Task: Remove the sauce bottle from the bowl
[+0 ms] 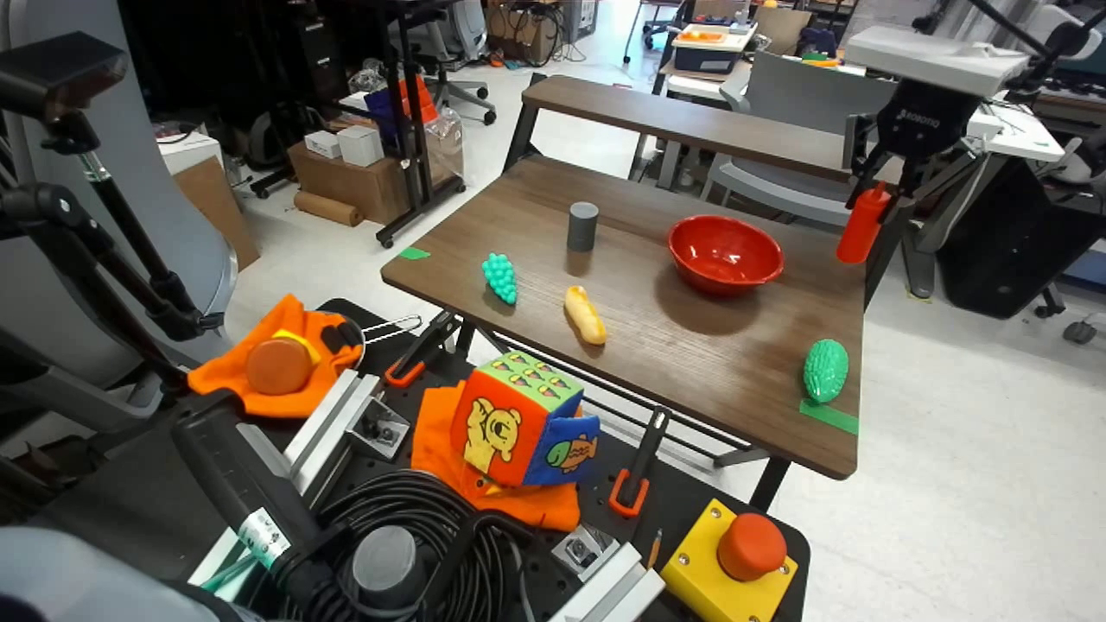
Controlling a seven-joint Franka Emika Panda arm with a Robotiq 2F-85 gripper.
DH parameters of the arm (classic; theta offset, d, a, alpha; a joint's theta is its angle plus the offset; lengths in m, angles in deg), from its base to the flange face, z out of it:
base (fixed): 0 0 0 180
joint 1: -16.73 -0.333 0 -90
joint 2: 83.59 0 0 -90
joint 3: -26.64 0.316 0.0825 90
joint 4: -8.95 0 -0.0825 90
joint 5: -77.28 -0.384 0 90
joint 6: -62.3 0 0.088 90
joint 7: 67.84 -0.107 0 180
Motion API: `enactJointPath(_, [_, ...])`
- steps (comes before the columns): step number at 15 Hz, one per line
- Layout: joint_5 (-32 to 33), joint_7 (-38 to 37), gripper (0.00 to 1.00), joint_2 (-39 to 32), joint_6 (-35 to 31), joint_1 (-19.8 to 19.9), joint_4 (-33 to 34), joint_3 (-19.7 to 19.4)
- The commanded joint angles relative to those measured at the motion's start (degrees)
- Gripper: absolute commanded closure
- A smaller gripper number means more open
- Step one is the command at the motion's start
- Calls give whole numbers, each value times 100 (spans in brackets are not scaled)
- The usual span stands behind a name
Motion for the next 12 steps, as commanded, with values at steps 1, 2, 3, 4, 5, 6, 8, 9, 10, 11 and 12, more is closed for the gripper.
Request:
enactJointPath(1, [-212,382,86,-716,213,174,906,157])
enactJointPath(2, [-266,457,86,-854,269,195,1040,195])
enactJointPath(3, [-291,519,86,-990,327,205,1176,215])
enactJointPath(4, [-320,584,86,-1120,397,212,1310,238])
enactJointPath(5, [-325,630,86,-1225,458,214,1427,248])
enactJointPath(6, [-326,691,86,-1332,532,221,1547,269])
enactJointPath(8, [-285,742,86,-1519,734,212,1771,261])
enactJointPath(9, [-278,762,86,-1571,829,216,1888,258])
enactJointPath(10, [-286,803,86,-1624,960,231,1996,271])
enactJointPath(11, [-287,833,78,-1655,1080,243,2087,275])
enactJointPath(12, [-299,863,36,-1682,1225,258,2183,290])
